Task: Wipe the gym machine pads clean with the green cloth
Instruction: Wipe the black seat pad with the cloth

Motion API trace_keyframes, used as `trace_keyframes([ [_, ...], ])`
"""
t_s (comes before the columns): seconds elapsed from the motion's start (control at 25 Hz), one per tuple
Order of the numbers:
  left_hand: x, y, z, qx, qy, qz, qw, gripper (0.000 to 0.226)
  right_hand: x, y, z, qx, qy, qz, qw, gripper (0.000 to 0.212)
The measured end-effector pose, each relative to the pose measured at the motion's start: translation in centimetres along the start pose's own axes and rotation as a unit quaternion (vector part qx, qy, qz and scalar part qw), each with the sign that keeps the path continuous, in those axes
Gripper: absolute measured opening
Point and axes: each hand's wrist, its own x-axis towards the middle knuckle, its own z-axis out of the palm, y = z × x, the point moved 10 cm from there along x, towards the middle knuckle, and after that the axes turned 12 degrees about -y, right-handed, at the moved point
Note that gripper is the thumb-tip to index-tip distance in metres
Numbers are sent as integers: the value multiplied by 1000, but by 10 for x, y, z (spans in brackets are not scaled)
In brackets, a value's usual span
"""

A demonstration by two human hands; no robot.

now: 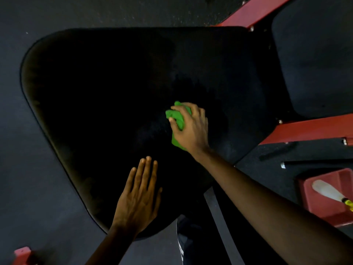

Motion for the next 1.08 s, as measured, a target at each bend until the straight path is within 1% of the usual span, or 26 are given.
trace_keyframes([
  [0.04, 2, 1, 0, 3, -1, -1, 1000, 69, 0, -5, 2, -1, -1, 4, 1000, 39],
  [0.08, 3, 2, -1, 4, -1, -3, 1000, 69, -10, -10, 5, -4, -5, -11, 1000, 39],
  [0.2, 1, 2, -4, 4, 0, -7, 1000, 70, -79, -9, 22, -34, -36, -104, 993, 45],
  [0.28, 1, 1, -4, 2, 0, -7, 1000, 71, -122, -8, 37, -63, -73, -179, 979, 49],
  [0.36, 3, 1, -3, -2, -3, -7, 1000, 72, -128, -7, 39, -72, -85, -219, 969, 50],
  [0.44, 3, 1, -2, 0, -2, -8, 1000, 71, -100, -10, 34, -67, -85, -203, 973, 48],
  [0.6, 3, 0, -3, 10, 5, -18, 1000, 71, -26, -24, 9, -33, -30, -96, 994, 41],
  [0.72, 2, 0, -1, 13, 6, -20, 1000, 71, -15, -30, 6, -23, -19, -70, 997, 41],
  [0.84, 1, 0, -2, 20, 17, -23, 999, 71, -50, -26, 12, -44, -22, -107, 993, 42],
  [0.96, 0, 0, -5, 18, 29, -25, 999, 71, -102, -6, 26, -60, -59, -170, 982, 46],
  [1.08, -1, 1, -6, 16, 32, -22, 999, 72, -124, 16, 30, -79, -78, -224, 968, 50],
])
